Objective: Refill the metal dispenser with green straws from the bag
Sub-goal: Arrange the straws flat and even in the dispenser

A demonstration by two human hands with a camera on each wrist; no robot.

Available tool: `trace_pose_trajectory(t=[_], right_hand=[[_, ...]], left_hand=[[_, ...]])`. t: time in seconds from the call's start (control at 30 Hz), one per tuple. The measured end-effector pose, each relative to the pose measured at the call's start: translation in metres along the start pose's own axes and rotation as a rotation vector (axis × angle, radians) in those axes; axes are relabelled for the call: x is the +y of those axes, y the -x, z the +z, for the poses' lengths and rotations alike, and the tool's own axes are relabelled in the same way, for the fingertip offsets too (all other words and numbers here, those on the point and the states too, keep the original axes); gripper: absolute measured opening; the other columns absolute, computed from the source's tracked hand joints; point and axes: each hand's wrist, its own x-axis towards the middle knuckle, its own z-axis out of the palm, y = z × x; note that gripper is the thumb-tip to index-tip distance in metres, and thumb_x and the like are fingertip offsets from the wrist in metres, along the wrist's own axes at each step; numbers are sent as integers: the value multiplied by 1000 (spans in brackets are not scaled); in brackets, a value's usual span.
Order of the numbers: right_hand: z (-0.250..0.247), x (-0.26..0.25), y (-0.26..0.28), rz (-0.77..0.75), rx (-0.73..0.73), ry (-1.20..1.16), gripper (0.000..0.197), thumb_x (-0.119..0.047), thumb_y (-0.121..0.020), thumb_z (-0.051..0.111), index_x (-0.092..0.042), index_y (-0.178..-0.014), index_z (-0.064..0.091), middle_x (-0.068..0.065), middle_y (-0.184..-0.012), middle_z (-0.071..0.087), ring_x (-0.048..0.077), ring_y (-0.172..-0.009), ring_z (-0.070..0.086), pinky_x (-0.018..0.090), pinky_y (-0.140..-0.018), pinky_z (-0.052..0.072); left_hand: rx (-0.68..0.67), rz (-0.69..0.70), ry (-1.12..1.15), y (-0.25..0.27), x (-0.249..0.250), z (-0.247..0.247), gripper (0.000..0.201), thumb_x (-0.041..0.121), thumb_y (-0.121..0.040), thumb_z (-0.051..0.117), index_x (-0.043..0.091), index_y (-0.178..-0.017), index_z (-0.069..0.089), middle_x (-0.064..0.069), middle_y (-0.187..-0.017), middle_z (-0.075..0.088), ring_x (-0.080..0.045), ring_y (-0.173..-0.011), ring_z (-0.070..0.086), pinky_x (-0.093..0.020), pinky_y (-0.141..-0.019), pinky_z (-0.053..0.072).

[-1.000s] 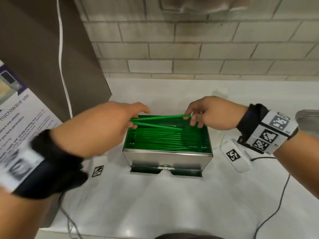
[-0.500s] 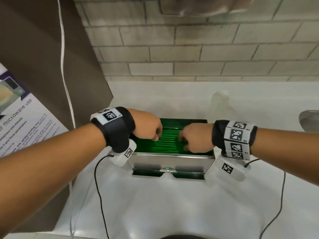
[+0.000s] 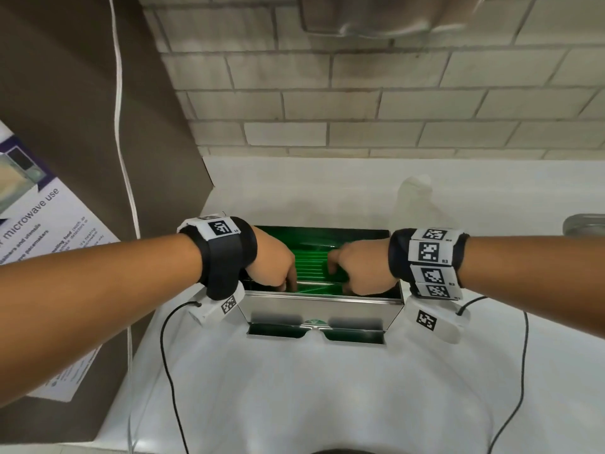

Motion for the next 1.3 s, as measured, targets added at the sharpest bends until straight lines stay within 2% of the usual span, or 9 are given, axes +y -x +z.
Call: trace_pose_trajectory(t=[0.17,0.23,0.43,0.57,0.8,0.97,1.13,1.23,1.3], right_hand=[[1,-2,-7,-54,-98,22,38,-15,-98,49,-16,-135,58,7,-128,59,26,-111,59,32,-92,50],[0,-3,-8,-49,-164,13,39,-12,-100,43,-12,-137,57,8,-129,62,26,-109,59,31,-90,49],[-8,-3,-14,19,-201,50,37,-24,-104,45,-6,-131,62,11,-127,67,29,-116,62,33,-98,49],[-13,3,-14,48,-214,-15,34,-25,-102,52,-7,-128,64,6,-108,69,25,-100,65,31,-91,51],[-1,-4,-11,-9,-270,155,38,-16,-105,41,-2,-137,57,16,-134,62,32,-116,60,27,-84,42],[-2,-7,-9,-28,-258,96,40,-17,-107,34,0,-135,57,15,-131,62,29,-110,59,25,-84,40],[-8,-12,-2,-11,-223,273,32,-20,-106,39,-2,-107,66,3,-72,47,22,-81,49,29,-76,43],[-12,-15,3,-11,-184,354,37,-22,-107,36,-2,-111,67,6,-88,53,21,-86,47,26,-78,37],[-13,-10,2,-28,-143,341,37,-22,-105,38,-2,-115,68,5,-92,55,21,-84,49,27,-77,38]], left_hand=[[2,-14,74,-2,-5,-15,35,25,-103,51,23,-135,65,0,-128,70,-24,-117,64,-38,-105,48],[10,-88,138,-9,-6,-24,32,26,-103,54,12,-128,69,-1,-106,75,-23,-93,70,-40,-93,57],[-62,-155,174,-28,5,-34,26,19,-102,58,1,-116,71,-12,-111,76,-18,-66,65,-23,-54,55],[-65,-114,6,-41,5,-25,26,22,-102,55,13,-81,68,-3,-78,68,-20,-69,61,-38,-83,58],[-136,-109,-418,-69,-34,16,18,29,-95,61,23,-80,55,6,-73,54,-19,-101,66,-25,-69,42],[-83,-120,-354,-37,-16,10,23,25,-99,56,11,-94,73,-2,-80,63,-25,-68,57,-25,-49,42],[17,-95,-159,-15,5,0,36,29,-104,43,6,-111,69,-4,-93,60,-25,-82,53,-33,-73,42],[84,-125,-202,-6,5,-4,33,30,-103,47,10,-81,61,0,-72,53,-19,-64,50,-30,-63,42],[105,-102,-205,2,5,-8,32,33,-102,51,12,-84,67,0,-77,60,-18,-68,55,-32,-70,48]])
